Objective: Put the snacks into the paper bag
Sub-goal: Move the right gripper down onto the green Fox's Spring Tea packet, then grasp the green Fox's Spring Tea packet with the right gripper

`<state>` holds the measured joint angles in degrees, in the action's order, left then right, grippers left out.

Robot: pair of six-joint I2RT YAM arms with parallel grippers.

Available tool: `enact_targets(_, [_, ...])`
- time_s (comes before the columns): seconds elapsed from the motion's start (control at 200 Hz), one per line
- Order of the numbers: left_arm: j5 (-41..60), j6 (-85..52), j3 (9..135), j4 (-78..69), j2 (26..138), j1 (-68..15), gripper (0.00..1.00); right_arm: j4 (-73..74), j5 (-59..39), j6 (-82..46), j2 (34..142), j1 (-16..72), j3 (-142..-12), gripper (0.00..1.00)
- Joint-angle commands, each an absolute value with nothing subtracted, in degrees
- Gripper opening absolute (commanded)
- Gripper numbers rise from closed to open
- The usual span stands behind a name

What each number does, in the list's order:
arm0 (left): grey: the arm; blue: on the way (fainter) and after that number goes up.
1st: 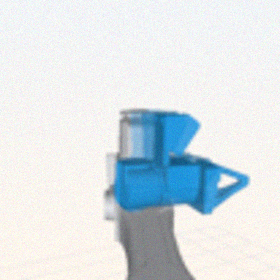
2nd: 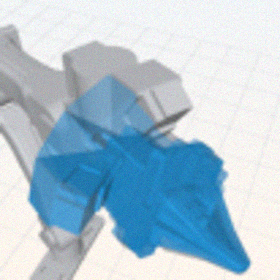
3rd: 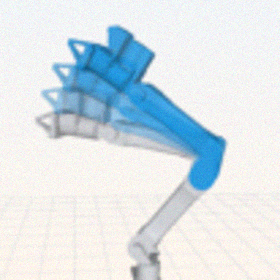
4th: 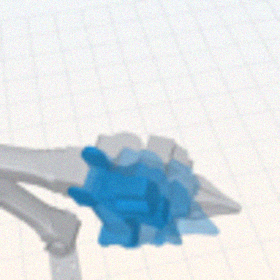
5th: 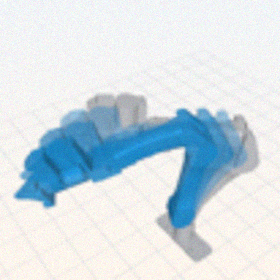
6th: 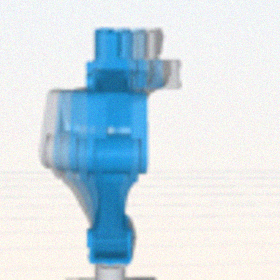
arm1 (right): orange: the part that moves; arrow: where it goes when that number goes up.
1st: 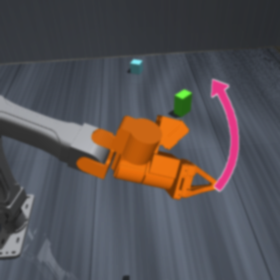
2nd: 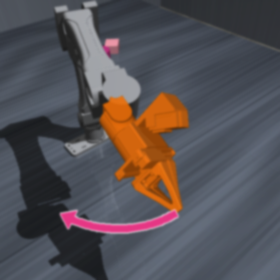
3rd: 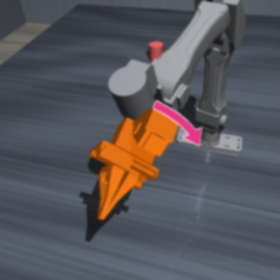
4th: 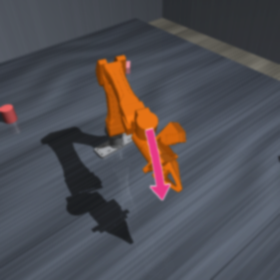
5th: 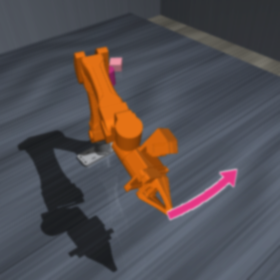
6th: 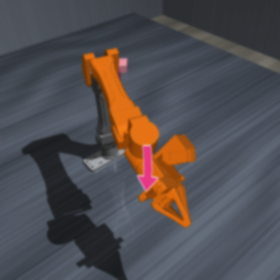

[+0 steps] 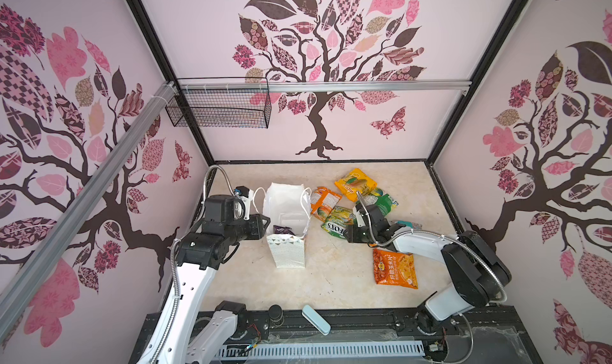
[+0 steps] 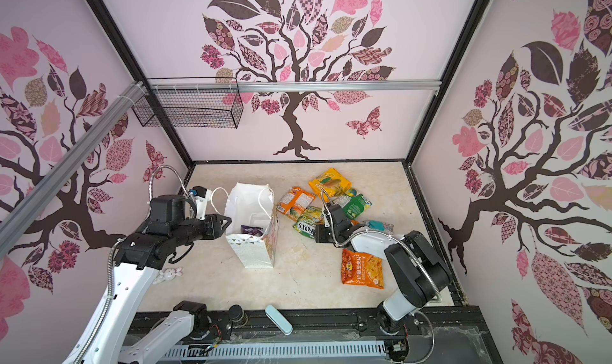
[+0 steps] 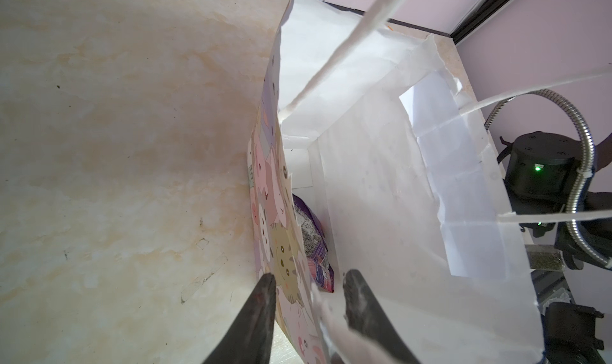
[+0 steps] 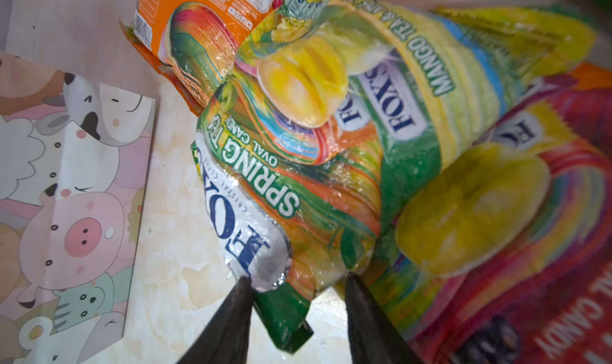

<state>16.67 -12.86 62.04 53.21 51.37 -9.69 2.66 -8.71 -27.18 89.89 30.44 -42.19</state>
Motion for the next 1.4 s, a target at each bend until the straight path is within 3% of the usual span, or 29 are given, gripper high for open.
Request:
enact_targets(0.0, [16.3, -11.7, 60.7, 52.4, 51.6, -9.8, 0.39, 3.5, -7.5, -27.3, 90.1, 30.0, -43.4, 0.42])
enact_targets(0.335, [16.1, -11.9, 61.2, 53.0, 51.1, -9.8, 0.39, 4.4, -7.1, -27.5, 88.0, 29.9, -42.8, 0.00])
enact_targets(1.395, [14.9, -11.7, 60.0, 52.6, 49.7, -9.8, 0.38, -15.0, -12.0, -18.8, 67.9, 29.9, -55.2, 0.00])
